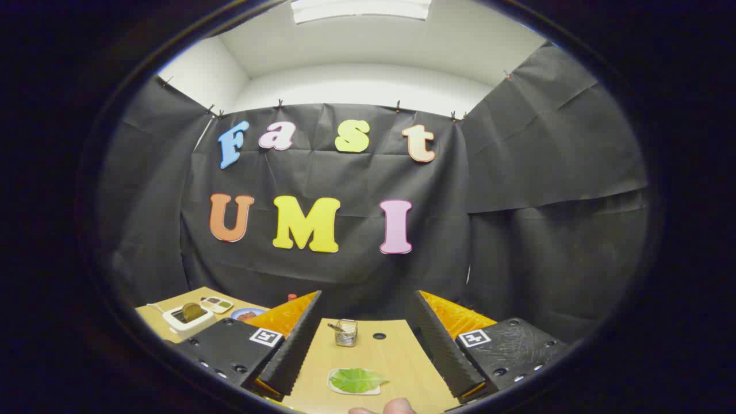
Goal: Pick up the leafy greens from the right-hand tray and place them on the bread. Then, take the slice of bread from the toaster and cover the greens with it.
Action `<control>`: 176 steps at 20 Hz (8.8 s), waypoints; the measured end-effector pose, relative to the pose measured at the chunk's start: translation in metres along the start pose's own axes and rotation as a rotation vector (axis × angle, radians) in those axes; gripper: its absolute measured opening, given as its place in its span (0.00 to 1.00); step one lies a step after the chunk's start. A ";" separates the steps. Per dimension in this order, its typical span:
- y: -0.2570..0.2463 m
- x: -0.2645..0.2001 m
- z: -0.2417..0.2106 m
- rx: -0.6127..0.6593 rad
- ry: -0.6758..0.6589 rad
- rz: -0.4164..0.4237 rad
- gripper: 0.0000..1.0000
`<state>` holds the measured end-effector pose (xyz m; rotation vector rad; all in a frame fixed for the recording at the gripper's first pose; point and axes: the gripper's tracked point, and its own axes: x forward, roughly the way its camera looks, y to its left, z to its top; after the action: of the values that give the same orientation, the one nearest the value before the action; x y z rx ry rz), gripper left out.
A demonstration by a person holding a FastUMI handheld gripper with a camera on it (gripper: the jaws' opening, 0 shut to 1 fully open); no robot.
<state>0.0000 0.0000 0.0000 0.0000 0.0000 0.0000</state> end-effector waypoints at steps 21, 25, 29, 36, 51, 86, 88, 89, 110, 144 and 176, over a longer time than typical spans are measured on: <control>-0.039 0.025 -0.070 0.085 0.148 0.023 0.95; -0.035 0.046 -0.129 0.093 0.245 0.047 0.95; -0.030 0.076 -0.215 0.085 0.374 0.083 0.95; -0.037 0.137 -0.356 0.068 0.565 0.055 0.94; -0.027 0.170 -0.435 -0.037 0.700 0.028 0.64; 0.226 0.133 -0.233 0.073 0.546 0.243 0.00; 0.268 0.125 -0.236 0.089 0.555 0.289 0.00; 0.288 0.120 -0.237 0.101 0.564 0.310 0.00; 0.283 0.151 -0.317 0.016 0.650 0.269 0.26; 0.510 0.102 -0.213 0.078 0.555 0.296 0.96; 0.465 0.098 -0.123 0.112 0.466 0.388 0.01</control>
<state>0.0977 0.4650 -0.1227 0.1115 0.4657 0.3878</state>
